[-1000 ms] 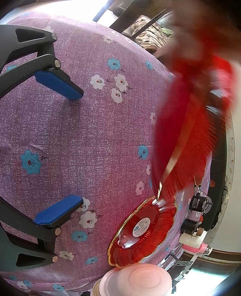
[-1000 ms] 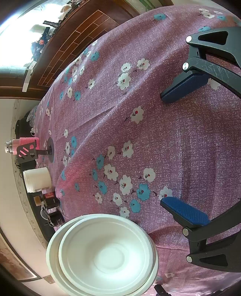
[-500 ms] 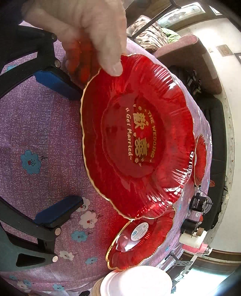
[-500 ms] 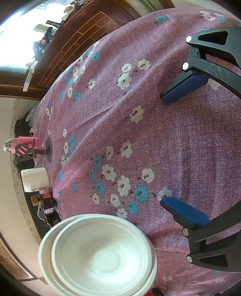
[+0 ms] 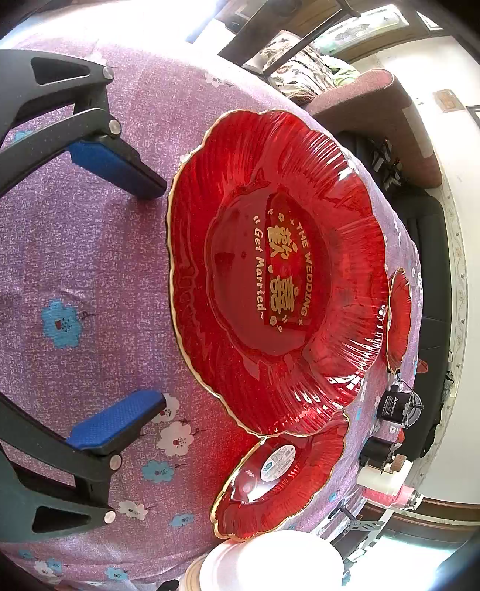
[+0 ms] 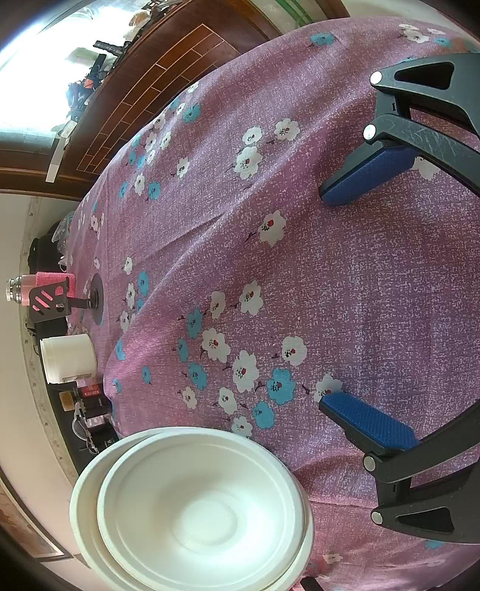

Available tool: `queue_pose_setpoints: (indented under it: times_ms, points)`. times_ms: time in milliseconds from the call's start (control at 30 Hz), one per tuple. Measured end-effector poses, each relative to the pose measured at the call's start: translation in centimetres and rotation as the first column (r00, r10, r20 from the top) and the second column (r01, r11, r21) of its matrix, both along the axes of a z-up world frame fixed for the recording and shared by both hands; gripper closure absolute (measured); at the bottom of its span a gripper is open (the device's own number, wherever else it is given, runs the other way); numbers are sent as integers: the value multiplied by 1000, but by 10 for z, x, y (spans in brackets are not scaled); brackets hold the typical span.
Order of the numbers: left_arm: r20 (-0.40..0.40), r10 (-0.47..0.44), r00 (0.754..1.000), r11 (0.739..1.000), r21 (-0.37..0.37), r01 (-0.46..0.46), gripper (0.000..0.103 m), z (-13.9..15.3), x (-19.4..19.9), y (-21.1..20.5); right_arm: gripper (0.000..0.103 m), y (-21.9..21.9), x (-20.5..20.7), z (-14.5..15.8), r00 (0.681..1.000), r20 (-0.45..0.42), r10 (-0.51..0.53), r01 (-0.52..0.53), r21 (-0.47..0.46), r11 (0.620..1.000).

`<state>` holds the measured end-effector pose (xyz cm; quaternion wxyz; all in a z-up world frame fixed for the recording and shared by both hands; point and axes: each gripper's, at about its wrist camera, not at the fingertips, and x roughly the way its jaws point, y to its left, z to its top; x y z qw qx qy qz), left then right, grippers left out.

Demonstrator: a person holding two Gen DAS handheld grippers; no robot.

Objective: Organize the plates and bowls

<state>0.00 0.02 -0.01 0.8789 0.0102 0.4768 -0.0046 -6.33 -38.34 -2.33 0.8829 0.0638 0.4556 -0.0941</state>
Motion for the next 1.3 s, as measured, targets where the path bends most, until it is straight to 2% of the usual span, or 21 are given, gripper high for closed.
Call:
queue_pose_setpoints:
  times_ms: [700,1300]
  points:
    - [0,0,1000,1000,0,0,0,0,0,0,1,-16,-11,5,997,71,-19,11,115,993]
    - [0,0,1000,1000,0,0,0,0,0,0,1,-20,-14,7,995,95,-8,-7,157,988]
